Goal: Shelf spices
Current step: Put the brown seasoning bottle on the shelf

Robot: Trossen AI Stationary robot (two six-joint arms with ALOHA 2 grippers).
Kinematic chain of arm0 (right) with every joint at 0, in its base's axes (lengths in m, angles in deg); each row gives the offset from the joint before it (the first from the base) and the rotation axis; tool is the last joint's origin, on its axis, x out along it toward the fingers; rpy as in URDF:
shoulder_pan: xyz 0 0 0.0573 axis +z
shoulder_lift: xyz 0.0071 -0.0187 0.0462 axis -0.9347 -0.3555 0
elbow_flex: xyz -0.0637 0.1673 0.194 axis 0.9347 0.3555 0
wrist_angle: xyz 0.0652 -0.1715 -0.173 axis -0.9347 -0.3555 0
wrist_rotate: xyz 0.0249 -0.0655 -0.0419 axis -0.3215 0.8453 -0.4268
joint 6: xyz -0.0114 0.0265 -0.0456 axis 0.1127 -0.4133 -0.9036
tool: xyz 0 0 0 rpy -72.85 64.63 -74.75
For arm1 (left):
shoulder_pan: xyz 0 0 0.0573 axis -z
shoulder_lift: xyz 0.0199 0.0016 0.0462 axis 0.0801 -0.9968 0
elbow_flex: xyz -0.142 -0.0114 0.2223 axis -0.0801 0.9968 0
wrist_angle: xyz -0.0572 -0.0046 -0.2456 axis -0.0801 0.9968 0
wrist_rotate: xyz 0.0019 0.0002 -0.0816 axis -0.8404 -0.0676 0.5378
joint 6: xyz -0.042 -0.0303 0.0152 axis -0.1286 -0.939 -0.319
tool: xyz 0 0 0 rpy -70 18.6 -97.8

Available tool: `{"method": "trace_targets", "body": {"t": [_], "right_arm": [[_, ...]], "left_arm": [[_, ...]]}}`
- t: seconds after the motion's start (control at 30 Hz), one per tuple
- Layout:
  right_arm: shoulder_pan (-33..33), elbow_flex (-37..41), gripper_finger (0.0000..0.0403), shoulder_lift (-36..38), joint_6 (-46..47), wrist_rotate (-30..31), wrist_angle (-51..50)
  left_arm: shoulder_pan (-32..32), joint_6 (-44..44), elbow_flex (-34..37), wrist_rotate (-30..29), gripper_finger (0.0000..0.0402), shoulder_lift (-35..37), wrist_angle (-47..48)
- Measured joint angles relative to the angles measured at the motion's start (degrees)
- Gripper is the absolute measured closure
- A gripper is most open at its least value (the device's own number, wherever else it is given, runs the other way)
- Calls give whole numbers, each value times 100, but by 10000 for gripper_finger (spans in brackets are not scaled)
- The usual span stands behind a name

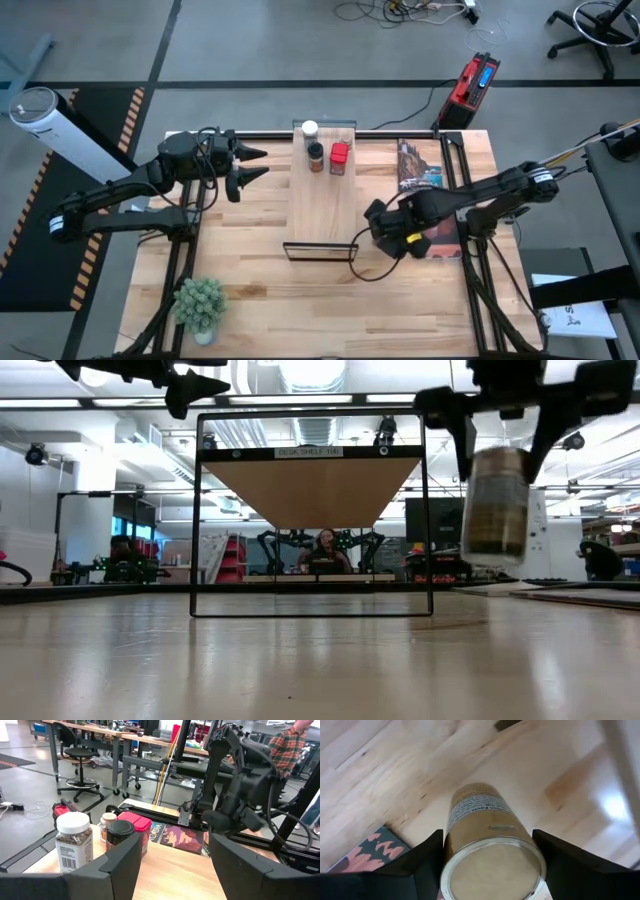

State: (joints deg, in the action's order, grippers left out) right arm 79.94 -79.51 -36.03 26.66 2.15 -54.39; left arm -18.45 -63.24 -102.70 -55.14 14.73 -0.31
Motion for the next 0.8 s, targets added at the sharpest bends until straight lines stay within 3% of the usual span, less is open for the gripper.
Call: {"method": "trace_targets", "body": {"t": [0.53, 0.8], "right_arm": [[-369, -1766, 148, 117, 234, 304, -1090], [-517, -2399, 147, 88, 238, 309, -708]], "left_arm": [[0, -3, 0, 39, 182, 0, 7], [0, -4, 0, 39, 182, -17, -82]]}}
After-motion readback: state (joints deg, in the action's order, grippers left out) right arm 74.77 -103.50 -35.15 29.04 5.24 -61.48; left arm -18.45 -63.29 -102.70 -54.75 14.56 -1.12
